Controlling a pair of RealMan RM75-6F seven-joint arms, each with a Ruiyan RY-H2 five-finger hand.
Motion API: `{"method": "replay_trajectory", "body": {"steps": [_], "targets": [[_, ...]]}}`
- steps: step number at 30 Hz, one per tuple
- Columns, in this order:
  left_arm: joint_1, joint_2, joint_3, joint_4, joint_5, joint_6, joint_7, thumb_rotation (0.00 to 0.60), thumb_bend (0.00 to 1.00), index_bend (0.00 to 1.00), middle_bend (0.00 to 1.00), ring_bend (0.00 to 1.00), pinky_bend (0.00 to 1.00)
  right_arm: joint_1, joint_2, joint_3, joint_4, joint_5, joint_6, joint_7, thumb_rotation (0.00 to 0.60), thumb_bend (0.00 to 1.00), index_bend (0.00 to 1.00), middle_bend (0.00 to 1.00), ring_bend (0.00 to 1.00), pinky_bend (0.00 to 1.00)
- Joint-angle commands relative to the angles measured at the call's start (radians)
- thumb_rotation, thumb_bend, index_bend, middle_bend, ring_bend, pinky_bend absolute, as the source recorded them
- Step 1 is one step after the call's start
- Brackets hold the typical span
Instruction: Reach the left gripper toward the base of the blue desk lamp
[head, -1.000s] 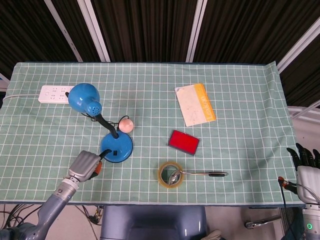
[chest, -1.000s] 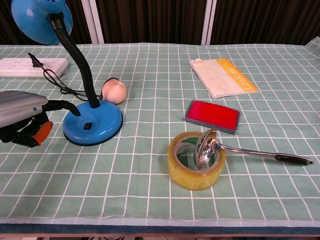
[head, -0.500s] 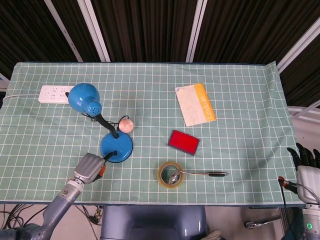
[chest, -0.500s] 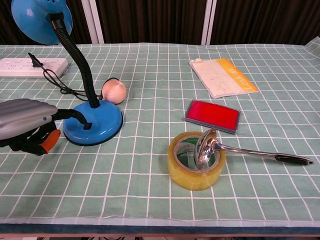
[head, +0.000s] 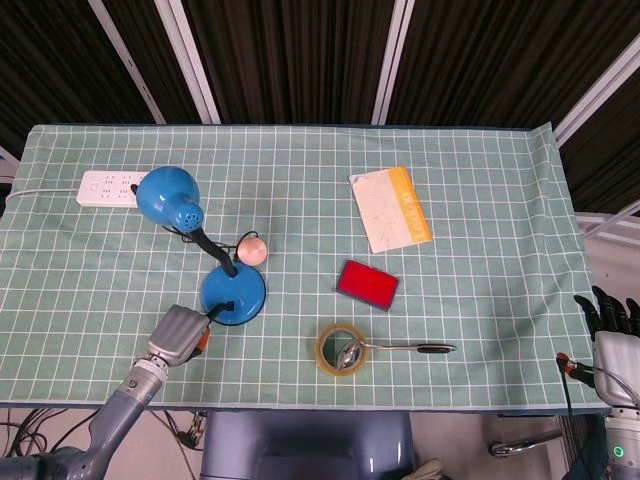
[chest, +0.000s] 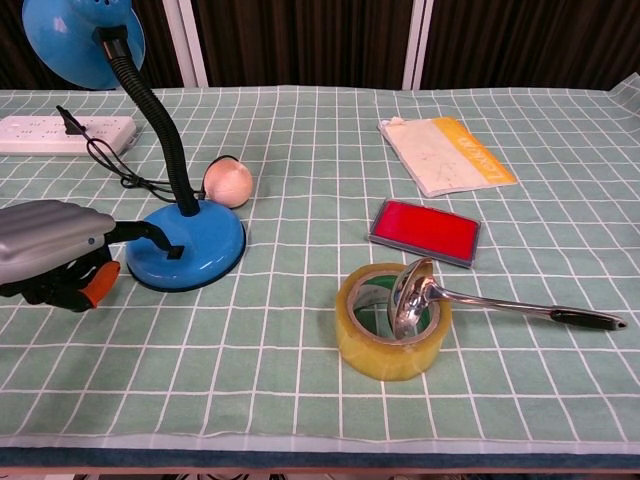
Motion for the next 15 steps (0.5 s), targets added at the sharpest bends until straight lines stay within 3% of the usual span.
{"method": "replay_trajectory", "body": {"steps": [1,15], "targets": [[-0.005,0.0,0.005,0.001,-0.007,-0.005,0.008,0.6,0.75,0.19,0.84,0.74,0.79,0.0,0.0,0.0,0.0,0.001,-0.001,-0.001,0.6,0.24,0.18,0.1,0.11,0.0],[-0.021,0.006,0.024,-0.004,-0.015,-0.026,0.011,0.6,0.75,0.25,0.84,0.74,0.78,0.001,-0.001,0.001,-0.001,0.002,0.0,-0.002,0.6,0.24,0.17,0.1,0.11,0.0]]}}
